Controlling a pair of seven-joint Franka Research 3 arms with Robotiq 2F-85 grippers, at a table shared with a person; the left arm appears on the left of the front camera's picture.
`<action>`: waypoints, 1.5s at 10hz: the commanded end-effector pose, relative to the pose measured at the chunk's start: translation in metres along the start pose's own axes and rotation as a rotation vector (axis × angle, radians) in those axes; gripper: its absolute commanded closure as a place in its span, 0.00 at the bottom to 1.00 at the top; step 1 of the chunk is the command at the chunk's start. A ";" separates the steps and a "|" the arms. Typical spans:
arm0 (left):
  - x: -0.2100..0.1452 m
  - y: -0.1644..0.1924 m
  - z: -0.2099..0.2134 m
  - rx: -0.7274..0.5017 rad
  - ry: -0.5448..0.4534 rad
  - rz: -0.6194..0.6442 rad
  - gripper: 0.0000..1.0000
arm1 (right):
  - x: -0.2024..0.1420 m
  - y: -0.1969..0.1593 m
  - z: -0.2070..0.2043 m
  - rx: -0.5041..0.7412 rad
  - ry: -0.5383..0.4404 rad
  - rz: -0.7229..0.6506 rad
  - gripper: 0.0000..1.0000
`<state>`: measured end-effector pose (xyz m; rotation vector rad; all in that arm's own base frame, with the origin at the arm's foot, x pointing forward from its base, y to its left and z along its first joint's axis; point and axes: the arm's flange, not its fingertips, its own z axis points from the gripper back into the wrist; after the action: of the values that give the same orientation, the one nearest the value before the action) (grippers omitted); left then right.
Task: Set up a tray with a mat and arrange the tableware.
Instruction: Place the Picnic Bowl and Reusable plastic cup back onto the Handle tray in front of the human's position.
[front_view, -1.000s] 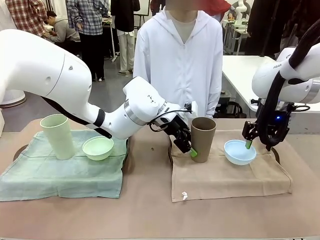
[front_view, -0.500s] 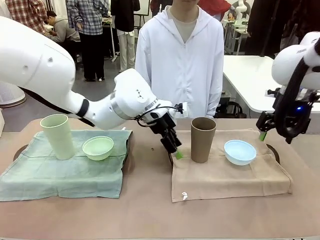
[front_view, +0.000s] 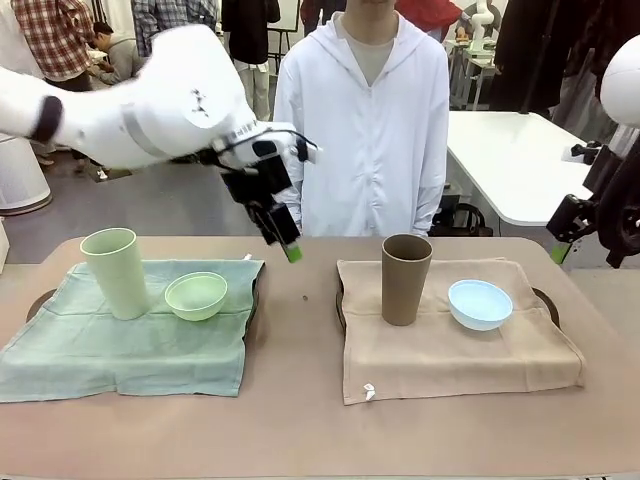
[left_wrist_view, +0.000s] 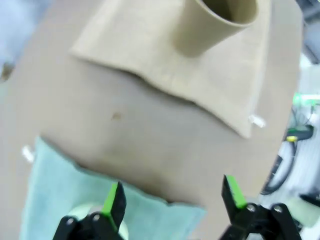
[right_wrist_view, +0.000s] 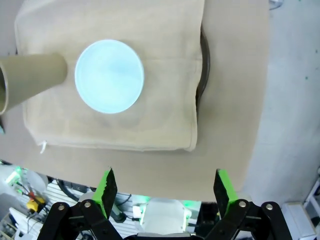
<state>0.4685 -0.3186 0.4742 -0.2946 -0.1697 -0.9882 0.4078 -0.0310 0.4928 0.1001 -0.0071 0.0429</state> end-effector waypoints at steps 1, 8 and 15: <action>-0.015 -0.013 0.022 0.144 0.120 0.216 0.00 | -0.012 0.002 0.003 0.018 -0.014 0.038 0.00; -0.032 -0.019 0.062 0.272 0.139 0.363 0.00 | -0.010 0.004 0.012 0.001 -0.014 0.016 0.00; -0.032 -0.019 0.062 0.272 0.139 0.363 0.00 | -0.010 0.004 0.012 0.001 -0.014 0.016 0.00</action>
<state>0.4335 -0.2853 0.5258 0.0119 -0.1041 -0.5971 0.3975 -0.0296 0.5043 0.1020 -0.0206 0.0565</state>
